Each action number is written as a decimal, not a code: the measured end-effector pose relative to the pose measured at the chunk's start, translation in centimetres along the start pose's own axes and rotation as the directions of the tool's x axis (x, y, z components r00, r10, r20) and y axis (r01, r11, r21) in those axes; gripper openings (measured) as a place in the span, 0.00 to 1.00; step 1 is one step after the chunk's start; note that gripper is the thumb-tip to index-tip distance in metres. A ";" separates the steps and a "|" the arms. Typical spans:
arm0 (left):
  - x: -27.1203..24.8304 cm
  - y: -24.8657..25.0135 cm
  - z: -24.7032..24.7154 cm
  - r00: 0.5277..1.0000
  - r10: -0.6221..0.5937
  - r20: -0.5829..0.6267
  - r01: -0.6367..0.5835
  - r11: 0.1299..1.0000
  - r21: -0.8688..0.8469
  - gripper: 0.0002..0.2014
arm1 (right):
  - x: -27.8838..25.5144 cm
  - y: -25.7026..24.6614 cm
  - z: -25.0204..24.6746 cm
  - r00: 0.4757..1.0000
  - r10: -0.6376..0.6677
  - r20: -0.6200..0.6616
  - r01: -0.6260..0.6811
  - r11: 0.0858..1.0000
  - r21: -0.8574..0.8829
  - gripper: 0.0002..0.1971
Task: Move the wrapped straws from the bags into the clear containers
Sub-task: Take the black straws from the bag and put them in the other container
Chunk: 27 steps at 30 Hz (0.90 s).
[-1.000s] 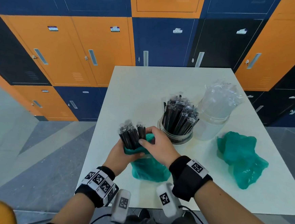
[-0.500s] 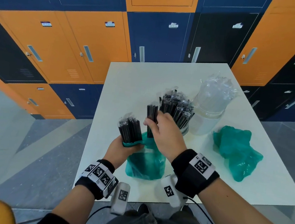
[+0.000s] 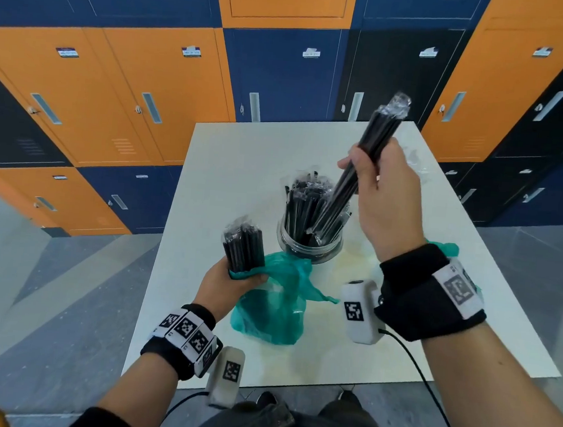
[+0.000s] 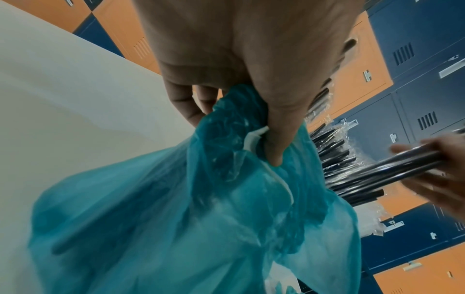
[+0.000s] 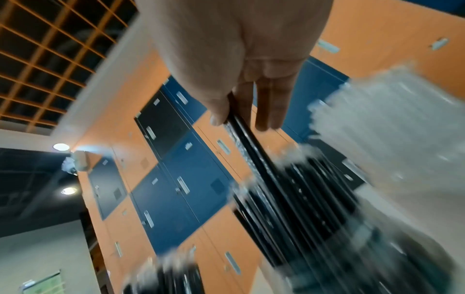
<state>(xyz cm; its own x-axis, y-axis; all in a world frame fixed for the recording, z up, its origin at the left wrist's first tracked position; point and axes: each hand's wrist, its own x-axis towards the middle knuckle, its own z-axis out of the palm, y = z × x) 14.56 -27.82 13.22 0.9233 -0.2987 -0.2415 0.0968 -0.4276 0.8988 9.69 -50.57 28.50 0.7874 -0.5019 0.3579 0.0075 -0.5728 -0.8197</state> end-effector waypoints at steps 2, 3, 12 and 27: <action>0.0 0.1 0.0 1.000 0.001 -0.002 -0.001 1.000 0.009 0.19 | -0.7 1.9 0.9 0.998 0.002 0.062 0.003 0.997 -0.080 0.13; 0.0 0.2 0.0 1.000 0.000 -0.003 0.000 1.000 0.006 0.19 | -1.2 3.1 1.7 0.995 0.002 0.099 0.014 0.987 -0.163 0.14; 0.0 0.3 0.2 1.000 -0.009 -0.017 0.009 1.000 0.010 0.20 | -4.6 7.6 4.8 0.986 0.003 0.165 0.081 0.862 -0.501 0.21; 0.0 0.5 -0.3 1.000 0.020 0.002 -0.020 1.000 0.011 0.17 | -5.1 7.3 5.9 0.890 -0.271 0.368 0.451 0.649 -0.613 0.24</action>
<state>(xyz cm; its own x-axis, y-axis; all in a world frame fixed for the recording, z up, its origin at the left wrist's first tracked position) 14.68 -27.77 13.78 0.9242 -0.3093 -0.2240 0.0738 -0.4310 0.8993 9.33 -48.35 18.00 0.9251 -0.0527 0.3760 -0.0177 -0.9952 -0.0960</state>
